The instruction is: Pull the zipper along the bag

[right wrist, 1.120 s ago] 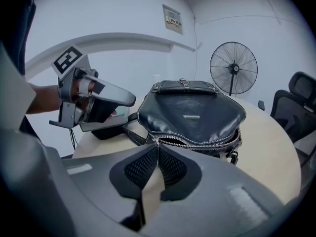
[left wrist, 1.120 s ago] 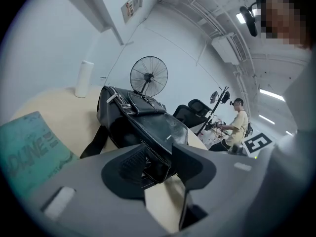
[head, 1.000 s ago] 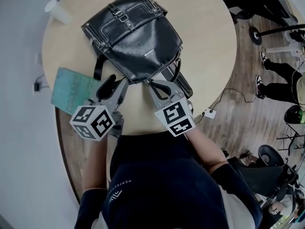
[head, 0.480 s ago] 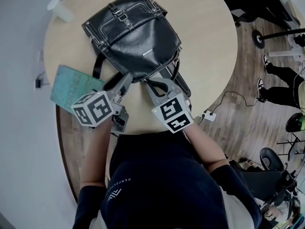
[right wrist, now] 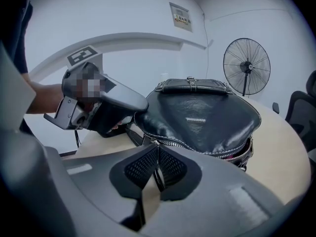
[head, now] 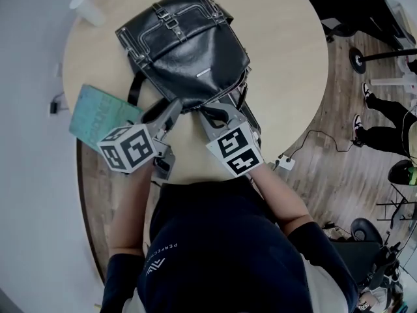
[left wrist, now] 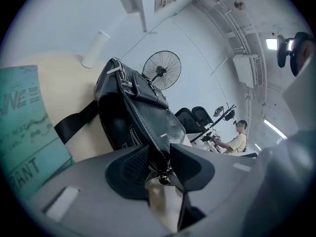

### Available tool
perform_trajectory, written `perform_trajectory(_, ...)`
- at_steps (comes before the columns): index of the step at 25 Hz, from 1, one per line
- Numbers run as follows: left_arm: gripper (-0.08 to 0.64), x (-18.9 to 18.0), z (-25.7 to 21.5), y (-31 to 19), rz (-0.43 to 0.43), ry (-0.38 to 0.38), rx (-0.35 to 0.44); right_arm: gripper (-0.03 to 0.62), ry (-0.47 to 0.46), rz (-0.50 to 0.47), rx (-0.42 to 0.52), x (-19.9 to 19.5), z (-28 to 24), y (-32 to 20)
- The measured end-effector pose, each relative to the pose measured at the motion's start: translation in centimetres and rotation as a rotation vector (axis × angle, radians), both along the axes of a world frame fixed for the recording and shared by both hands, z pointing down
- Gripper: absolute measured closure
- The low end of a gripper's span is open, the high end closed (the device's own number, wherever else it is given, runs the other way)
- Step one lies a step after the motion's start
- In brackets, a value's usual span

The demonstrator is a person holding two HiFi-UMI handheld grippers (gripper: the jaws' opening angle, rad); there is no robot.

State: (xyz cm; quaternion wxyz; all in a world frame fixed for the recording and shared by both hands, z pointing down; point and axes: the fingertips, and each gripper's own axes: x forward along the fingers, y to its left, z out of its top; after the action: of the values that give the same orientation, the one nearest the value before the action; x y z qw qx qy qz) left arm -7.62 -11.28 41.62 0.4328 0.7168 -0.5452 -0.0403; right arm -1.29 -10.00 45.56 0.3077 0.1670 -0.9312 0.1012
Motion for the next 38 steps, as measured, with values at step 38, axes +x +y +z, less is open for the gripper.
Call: perform_trajectory(38, 0.448, -0.4, 0.0, 0.8, -0.037, -0.143, 0.022, 0.580, 0.049, 0.004, 0.008, 3.0, -0.7, -1.0)
